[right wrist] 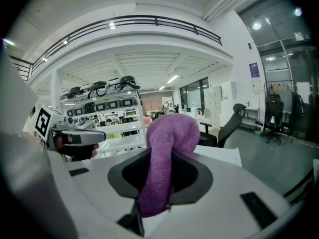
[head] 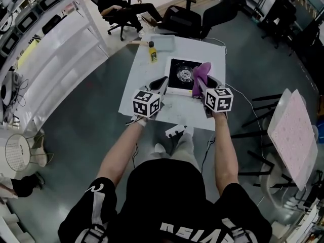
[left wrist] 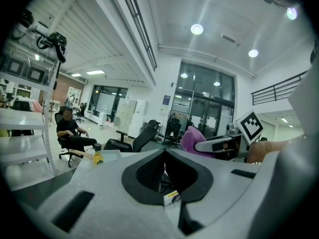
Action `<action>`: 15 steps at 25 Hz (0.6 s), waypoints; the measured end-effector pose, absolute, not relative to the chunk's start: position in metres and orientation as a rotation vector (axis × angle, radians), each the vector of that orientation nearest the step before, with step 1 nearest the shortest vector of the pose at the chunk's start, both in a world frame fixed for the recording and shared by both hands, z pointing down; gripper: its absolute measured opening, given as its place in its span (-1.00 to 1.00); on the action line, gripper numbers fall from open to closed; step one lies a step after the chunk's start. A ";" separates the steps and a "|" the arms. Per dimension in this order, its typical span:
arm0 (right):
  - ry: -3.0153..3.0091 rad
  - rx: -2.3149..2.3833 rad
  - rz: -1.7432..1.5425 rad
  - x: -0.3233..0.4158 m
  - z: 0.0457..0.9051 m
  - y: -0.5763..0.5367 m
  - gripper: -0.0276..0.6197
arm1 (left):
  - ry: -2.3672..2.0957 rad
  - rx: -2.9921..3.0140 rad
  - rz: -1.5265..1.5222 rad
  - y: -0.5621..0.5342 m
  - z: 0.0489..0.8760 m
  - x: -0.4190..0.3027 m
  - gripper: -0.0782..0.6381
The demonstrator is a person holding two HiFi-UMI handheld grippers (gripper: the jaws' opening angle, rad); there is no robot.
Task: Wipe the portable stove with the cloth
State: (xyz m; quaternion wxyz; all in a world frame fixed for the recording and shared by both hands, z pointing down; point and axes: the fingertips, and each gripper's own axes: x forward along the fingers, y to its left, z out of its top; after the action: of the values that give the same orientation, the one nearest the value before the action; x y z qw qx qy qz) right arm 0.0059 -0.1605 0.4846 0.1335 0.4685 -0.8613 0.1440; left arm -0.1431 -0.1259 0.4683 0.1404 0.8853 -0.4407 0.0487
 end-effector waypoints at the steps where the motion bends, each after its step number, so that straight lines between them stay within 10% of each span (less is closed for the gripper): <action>1: -2.495 1.361 0.422 0.007 0.487 -0.159 -0.61 | -1.269 2.557 0.144 -0.125 0.470 -0.142 -0.76; 15: -2.378 1.409 0.561 0.045 0.558 -0.130 -0.61 | -1.137 2.539 0.236 -0.107 0.530 -0.102 -0.76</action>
State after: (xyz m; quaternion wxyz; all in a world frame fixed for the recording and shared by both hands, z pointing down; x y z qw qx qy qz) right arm 0.0453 -0.1300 0.5582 0.1598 0.4931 -0.8323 0.1964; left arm -0.1016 -0.1067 0.5296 0.1738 0.8956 -0.4009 0.0832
